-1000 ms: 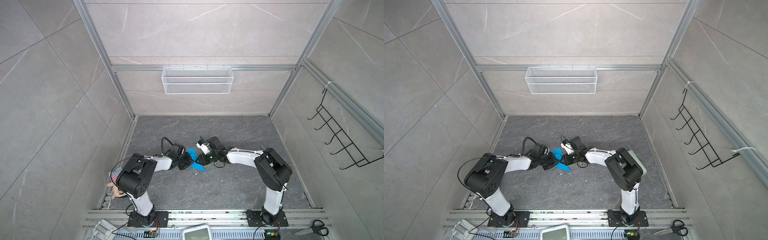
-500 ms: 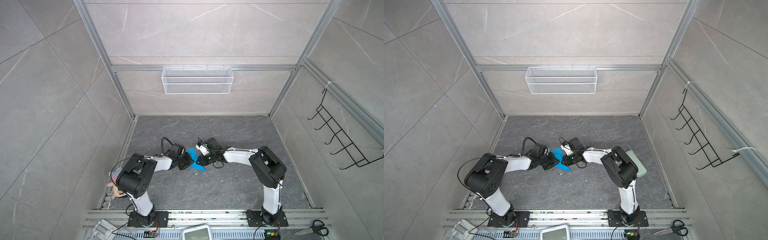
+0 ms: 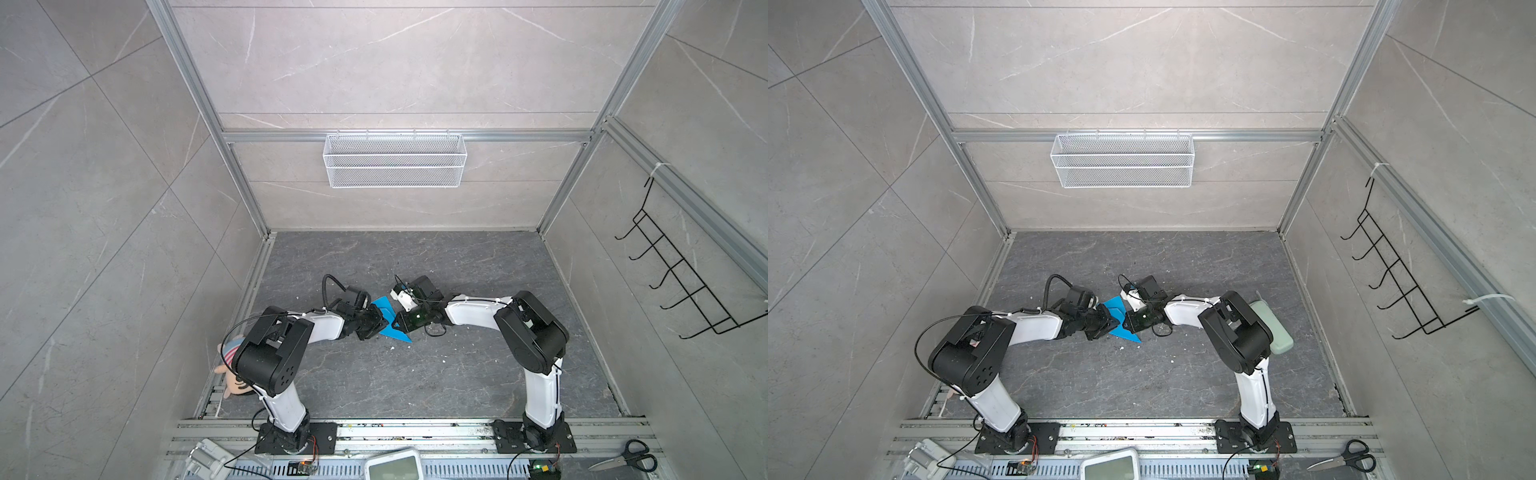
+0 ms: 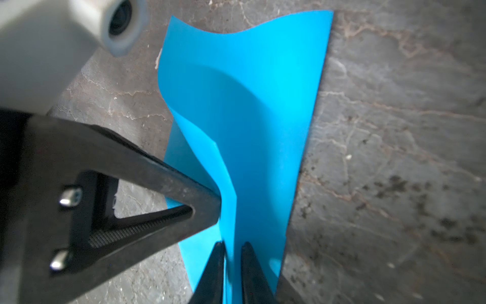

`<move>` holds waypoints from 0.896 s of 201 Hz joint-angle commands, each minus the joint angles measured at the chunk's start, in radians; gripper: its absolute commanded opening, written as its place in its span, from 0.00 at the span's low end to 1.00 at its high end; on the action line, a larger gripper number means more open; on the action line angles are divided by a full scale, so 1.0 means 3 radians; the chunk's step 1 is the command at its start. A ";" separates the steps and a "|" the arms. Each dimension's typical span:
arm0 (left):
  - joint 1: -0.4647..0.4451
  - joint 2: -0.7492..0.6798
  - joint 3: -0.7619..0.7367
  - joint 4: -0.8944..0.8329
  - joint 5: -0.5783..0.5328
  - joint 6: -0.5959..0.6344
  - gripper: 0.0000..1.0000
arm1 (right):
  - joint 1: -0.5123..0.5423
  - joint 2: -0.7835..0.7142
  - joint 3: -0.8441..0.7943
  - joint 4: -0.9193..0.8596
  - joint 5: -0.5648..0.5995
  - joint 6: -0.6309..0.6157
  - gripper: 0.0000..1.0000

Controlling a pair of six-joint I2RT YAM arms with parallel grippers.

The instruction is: Fold a paper plane with a square sheet of paper (pick it up from the middle)

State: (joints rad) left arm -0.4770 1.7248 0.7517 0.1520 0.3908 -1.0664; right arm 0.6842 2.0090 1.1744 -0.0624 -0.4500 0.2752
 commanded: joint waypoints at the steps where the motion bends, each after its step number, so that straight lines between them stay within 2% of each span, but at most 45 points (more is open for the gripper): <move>1: 0.0005 -0.0028 -0.0018 -0.0277 -0.0122 -0.0035 0.20 | 0.0017 0.0114 -0.0078 0.0057 -0.0071 0.0110 0.12; 30: 0.0011 -0.0227 -0.0102 -0.0261 -0.0157 0.0014 0.30 | -0.0100 0.0159 -0.0227 0.0323 -0.0253 0.0327 0.04; 57: 0.0013 -0.0314 -0.0158 -0.0276 -0.0211 0.0027 0.32 | -0.0176 0.0190 -0.0333 0.0540 -0.0396 0.0492 0.02; 79: 0.0011 -0.0296 -0.0184 -0.0281 -0.0231 0.0017 0.32 | -0.0238 0.0211 -0.0401 0.0699 -0.0517 0.0643 0.01; 129: 0.0011 -0.0252 -0.0210 -0.0363 -0.0283 -0.0032 0.22 | -0.0357 0.0262 -0.0453 0.0852 -0.0736 0.0969 0.00; 180: 0.0011 -0.0315 -0.0073 -0.0267 -0.0146 0.0126 0.21 | -0.0363 0.0327 -0.0345 0.0608 -0.0801 0.0931 0.00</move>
State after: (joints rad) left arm -0.4770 1.6550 0.7086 0.1020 0.3412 -1.0668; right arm 0.5819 2.0602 1.0634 0.2070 -0.7101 0.5510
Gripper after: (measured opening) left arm 0.212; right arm 0.050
